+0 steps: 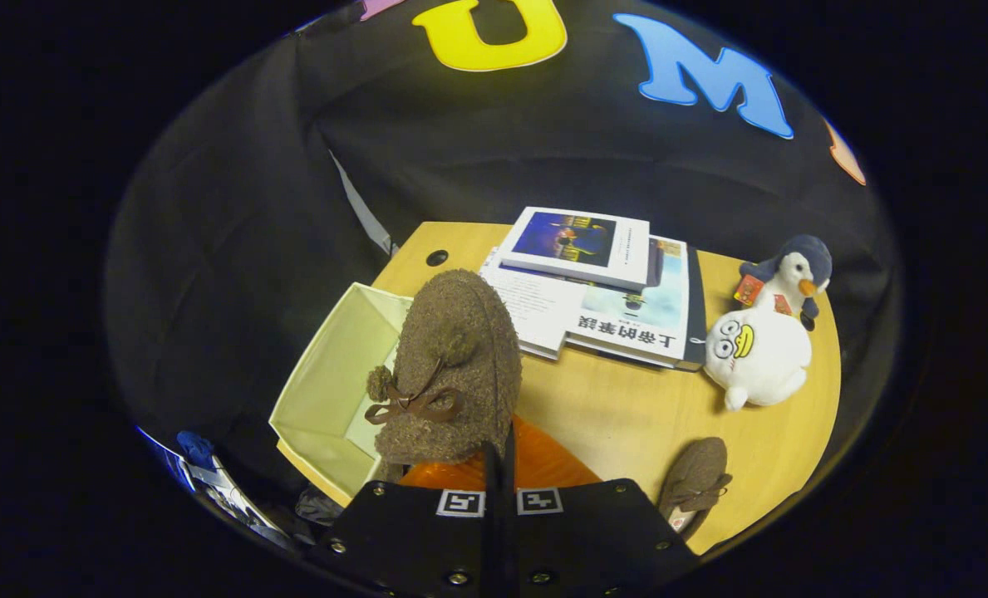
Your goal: Open the storage box then place both shoes into the box .Put the left shoe in first, then the right shoe, with the right side of both shoes facing outward in a uniform manner.
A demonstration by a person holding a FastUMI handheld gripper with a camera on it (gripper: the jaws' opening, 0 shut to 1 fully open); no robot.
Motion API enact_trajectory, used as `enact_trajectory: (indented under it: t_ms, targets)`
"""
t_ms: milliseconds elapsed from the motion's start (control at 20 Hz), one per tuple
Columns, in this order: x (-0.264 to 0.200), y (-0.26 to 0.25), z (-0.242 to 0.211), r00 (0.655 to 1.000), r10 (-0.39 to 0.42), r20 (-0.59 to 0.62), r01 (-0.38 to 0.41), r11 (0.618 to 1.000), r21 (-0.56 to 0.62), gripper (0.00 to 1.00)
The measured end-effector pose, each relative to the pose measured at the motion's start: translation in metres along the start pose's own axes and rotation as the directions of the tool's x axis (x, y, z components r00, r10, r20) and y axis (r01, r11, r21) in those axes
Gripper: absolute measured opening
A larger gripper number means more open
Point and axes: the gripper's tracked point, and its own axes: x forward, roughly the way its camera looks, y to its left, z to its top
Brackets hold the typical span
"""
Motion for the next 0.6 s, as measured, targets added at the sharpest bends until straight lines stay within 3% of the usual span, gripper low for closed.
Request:
enact_trajectory:
  t_ms: [250, 600]
  targets:
    - [0.020, 0.058, 0.018, 0.997, 0.064, -0.031, -0.065, 0.997, -0.035, 0.00]
    - [0.064, 0.116, 0.013, 0.990, 0.090, -0.108, -0.095, 0.994, -0.048, 0.00]
